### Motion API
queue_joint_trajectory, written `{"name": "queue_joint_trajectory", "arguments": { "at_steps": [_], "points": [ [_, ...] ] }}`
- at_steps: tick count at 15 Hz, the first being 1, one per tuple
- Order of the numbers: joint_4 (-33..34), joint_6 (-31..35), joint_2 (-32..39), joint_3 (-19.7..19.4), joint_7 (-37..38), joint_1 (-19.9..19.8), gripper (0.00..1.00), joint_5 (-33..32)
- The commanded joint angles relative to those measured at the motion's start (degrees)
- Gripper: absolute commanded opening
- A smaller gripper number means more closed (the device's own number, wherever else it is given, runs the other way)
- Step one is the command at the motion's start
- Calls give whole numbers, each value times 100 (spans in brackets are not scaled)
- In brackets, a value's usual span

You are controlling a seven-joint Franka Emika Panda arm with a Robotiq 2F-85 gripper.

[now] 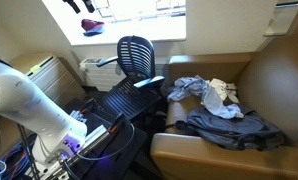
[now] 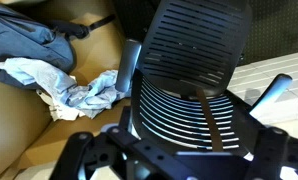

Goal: Take the belt on the back rest and put it on the chair

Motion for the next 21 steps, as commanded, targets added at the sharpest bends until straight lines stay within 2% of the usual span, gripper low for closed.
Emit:
{"name": "queue_joint_trajectory", "arguments": {
  "at_steps": [1, 5, 6, 8, 10, 14, 16, 18, 19, 21],
  "points": [
    [10, -8, 4, 23, -15, -29, 100, 19],
    [10, -8, 4, 23, -14, -29, 100, 19],
    [-197, 562, 250, 163, 251, -57, 100, 24],
    [-388, 1402, 697, 482, 443, 151, 100, 97],
    [-372, 1932, 1136, 864, 488, 337, 100, -66],
    [-147, 3067, 2557, 1559, 1318, 501, 100, -95],
    [-166, 3125, 2993, 1461, 1531, 529, 100, 159],
    [-313, 2876, 2891, 1148, 1301, 676, 100, 765],
    [-319, 2997, 2910, 1354, 1515, 623, 100, 337],
    [-317, 2993, 2997, 1195, 1402, 615, 100, 575]
  ]
}}
